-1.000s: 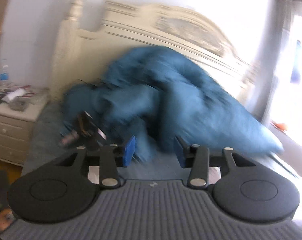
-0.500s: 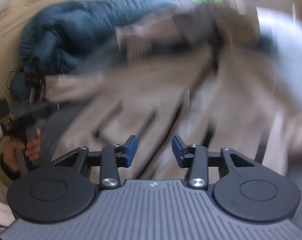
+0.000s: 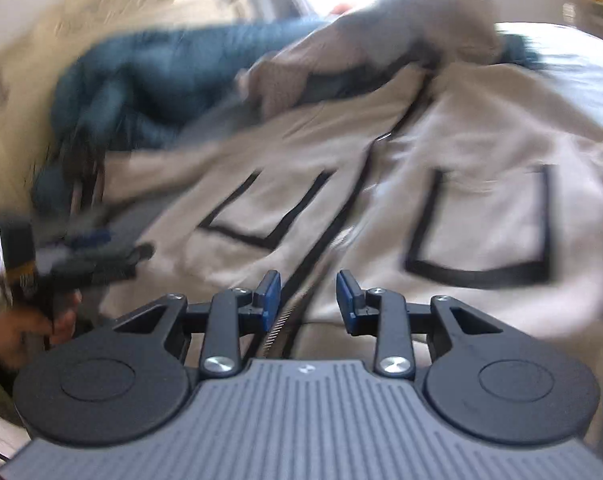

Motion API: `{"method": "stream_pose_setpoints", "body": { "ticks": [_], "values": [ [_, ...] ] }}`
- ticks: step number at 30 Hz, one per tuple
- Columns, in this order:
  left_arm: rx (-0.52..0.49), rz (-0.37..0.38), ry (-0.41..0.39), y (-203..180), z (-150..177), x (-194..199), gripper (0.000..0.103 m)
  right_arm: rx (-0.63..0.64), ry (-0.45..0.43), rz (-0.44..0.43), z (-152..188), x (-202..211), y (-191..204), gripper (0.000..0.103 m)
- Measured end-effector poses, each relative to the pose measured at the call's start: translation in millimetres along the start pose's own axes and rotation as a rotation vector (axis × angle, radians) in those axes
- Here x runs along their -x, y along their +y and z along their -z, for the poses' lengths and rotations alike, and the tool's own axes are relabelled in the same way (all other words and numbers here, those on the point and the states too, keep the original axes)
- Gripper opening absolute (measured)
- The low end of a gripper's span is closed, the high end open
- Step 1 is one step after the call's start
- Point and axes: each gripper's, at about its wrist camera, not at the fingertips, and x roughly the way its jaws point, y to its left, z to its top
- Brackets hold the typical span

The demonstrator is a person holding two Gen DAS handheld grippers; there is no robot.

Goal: Fold clothes

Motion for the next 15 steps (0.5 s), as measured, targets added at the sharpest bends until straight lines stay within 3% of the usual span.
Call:
{"method": "stream_pose_setpoints", "body": {
  "ticks": [3, 7, 9, 15],
  "values": [
    [0.014, 0.117, -0.037, -19, -14, 24, 0.087, -0.109, -0.054, 0.066, 8, 28, -32, 0.031],
    [0.035, 0.427, 0.063, -55, -20, 41, 0.087, -0.274, -0.078, 0.07, 30, 49, -70, 0.03],
    [0.027, 0.54, 0.105, -70, -17, 45, 0.087, -0.313, -0.096, 0.051, 38, 56, -77, 0.03],
    [0.036, 0.671, 0.167, -102, -10, 47, 0.076, -0.24, -0.111, 0.105, 41, 56, -69, 0.032]
  ]
}}
